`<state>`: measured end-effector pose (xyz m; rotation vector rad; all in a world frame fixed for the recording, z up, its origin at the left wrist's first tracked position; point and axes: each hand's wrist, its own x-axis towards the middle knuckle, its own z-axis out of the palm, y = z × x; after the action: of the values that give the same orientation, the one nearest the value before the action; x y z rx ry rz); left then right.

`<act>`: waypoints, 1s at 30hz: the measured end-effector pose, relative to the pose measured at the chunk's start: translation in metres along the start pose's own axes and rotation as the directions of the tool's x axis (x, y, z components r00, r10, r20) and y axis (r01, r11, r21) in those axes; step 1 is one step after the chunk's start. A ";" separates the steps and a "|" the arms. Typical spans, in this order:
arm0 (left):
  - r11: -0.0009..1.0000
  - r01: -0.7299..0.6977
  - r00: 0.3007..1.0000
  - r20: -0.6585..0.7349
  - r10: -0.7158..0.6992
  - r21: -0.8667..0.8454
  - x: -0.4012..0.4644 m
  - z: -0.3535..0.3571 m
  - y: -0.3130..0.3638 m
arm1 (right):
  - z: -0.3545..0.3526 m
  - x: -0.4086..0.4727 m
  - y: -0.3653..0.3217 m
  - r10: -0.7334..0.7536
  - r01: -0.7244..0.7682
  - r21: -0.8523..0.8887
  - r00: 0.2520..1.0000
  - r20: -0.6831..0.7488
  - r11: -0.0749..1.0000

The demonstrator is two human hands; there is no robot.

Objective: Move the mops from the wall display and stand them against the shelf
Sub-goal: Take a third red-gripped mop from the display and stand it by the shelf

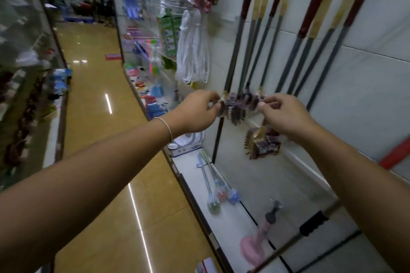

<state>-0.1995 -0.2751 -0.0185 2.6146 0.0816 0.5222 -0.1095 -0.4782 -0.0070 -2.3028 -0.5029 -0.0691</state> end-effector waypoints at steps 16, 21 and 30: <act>0.742 -0.427 0.831 0.099 0.547 -0.516 0.184 0.103 0.065 | -0.056 0.040 0.092 0.402 -0.474 -0.043 0.789 -0.464 0.879; 0.636 -0.423 0.751 0.143 0.645 -0.646 0.178 0.157 0.097 | -0.060 0.001 0.113 0.504 -0.609 0.006 0.650 -0.568 0.793; 0.685 -0.331 0.709 0.309 0.635 -0.648 0.140 0.267 0.110 | -0.050 -0.060 0.170 0.665 -0.757 0.047 0.541 -0.515 0.652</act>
<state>0.0274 -0.4690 -0.1369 2.0637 -0.8773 -0.0304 -0.0954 -0.6408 -0.0992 -2.3640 0.7771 -0.3007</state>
